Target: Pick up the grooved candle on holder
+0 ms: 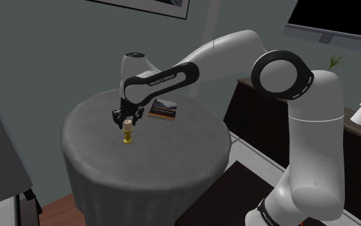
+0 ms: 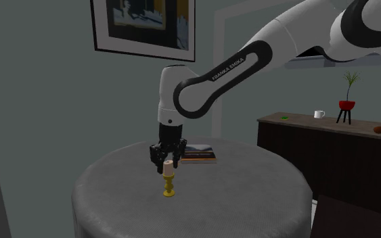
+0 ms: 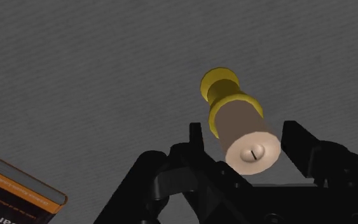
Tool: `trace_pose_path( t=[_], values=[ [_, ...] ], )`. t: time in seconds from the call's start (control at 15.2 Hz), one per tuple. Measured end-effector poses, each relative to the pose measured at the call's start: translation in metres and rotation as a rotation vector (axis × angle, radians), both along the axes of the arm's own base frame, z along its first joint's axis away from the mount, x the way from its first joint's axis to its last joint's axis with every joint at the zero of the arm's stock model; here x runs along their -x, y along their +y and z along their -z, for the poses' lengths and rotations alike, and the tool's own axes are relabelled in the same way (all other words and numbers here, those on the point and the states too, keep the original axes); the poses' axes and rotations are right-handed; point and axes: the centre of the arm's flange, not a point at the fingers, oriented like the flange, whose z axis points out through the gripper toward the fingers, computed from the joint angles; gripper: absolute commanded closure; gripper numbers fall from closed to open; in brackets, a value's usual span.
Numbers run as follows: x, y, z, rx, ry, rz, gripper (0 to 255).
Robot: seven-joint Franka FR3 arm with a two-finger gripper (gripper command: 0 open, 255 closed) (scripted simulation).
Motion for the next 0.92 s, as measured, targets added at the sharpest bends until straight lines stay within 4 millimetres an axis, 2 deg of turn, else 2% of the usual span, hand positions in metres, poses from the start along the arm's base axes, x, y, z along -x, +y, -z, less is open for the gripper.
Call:
trace_pose_path(
  t=[0.59, 0.92],
  values=[
    [0.0, 0.001, 0.0, -0.001, -0.001, -0.001, 255],
    [0.0, 0.001, -0.02, 0.0, -0.001, 0.0, 255]
  ],
)
